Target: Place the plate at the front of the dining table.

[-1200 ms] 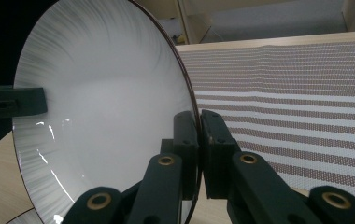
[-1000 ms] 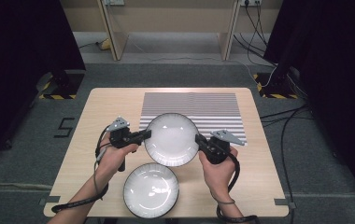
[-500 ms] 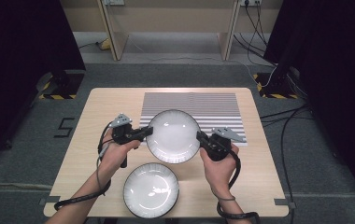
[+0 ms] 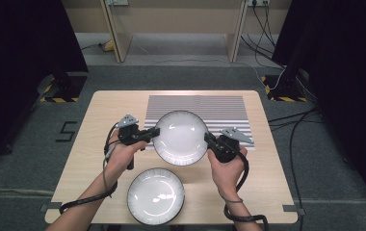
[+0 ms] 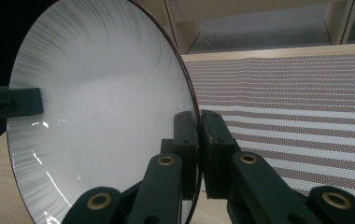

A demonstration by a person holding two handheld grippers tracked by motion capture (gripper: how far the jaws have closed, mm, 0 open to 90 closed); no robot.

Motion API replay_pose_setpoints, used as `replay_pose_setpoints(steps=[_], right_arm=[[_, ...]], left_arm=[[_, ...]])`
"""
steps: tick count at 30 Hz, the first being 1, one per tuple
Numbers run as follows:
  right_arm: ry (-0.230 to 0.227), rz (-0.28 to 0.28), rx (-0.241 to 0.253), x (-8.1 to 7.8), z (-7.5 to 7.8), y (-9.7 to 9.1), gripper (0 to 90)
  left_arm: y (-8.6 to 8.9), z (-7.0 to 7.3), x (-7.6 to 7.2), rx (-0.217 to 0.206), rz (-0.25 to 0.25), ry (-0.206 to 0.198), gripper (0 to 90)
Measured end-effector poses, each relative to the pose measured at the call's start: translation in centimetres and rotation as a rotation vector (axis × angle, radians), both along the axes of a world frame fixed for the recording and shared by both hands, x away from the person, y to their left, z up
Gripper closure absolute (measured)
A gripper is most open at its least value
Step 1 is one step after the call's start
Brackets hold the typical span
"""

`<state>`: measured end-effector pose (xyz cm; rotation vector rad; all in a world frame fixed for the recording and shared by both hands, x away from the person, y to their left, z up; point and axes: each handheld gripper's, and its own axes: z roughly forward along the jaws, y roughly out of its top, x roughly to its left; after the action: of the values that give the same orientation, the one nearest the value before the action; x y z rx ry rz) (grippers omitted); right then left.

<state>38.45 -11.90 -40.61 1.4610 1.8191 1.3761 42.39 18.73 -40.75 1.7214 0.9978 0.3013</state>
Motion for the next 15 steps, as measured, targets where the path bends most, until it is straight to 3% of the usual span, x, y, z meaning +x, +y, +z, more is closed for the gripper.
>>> replay_pose_setpoints(steps=[15], right_arm=[[-0.002,-0.019,-0.002,0.65,0.09,-0.45,85.8]], left_arm=[[-0.68,0.12,0.98,-0.005,-0.002,0.004,84.8]])
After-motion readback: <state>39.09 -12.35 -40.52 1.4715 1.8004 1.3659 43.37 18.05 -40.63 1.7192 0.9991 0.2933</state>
